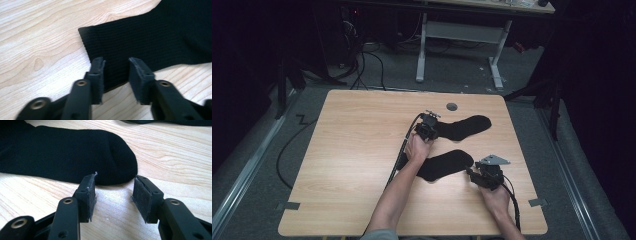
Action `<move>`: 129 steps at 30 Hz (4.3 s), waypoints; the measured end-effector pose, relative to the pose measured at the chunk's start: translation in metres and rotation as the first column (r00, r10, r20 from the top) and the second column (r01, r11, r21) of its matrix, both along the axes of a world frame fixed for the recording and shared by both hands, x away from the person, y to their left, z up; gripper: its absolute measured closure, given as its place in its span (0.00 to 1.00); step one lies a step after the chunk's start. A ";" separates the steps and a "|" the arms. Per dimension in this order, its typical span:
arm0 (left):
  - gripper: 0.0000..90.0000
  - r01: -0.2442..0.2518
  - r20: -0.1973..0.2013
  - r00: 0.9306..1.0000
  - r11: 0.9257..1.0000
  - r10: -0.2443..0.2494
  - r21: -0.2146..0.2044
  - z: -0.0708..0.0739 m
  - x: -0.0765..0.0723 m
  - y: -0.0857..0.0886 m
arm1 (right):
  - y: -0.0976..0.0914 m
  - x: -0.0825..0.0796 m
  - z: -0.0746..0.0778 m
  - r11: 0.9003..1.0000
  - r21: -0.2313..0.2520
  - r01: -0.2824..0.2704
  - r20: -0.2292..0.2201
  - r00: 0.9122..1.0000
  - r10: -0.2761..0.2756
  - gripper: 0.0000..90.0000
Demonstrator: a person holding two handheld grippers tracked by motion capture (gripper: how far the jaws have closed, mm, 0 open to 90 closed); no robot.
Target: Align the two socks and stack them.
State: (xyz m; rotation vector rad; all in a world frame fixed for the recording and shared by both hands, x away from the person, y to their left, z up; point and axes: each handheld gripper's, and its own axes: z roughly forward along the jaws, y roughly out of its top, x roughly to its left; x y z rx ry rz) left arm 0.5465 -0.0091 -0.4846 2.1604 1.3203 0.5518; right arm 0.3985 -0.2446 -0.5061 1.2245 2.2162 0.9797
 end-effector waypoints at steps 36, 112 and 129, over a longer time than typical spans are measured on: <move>0.96 0.125 0.024 0.992 0.990 -0.124 -0.062 0.037 -0.047 0.069 | -0.001 0.002 0.000 1.000 0.002 -0.004 -0.006 1.000 0.004 0.57; 0.95 0.203 0.105 0.976 0.969 -0.189 -0.144 0.063 -0.117 0.110 | 0.015 0.067 0.082 0.999 0.025 -0.038 -0.012 0.999 0.039 0.97; 0.94 0.223 0.117 0.970 0.972 -0.214 -0.072 0.041 -0.163 0.106 | 0.008 0.018 0.050 0.997 0.059 -0.055 -0.047 0.997 0.058 0.97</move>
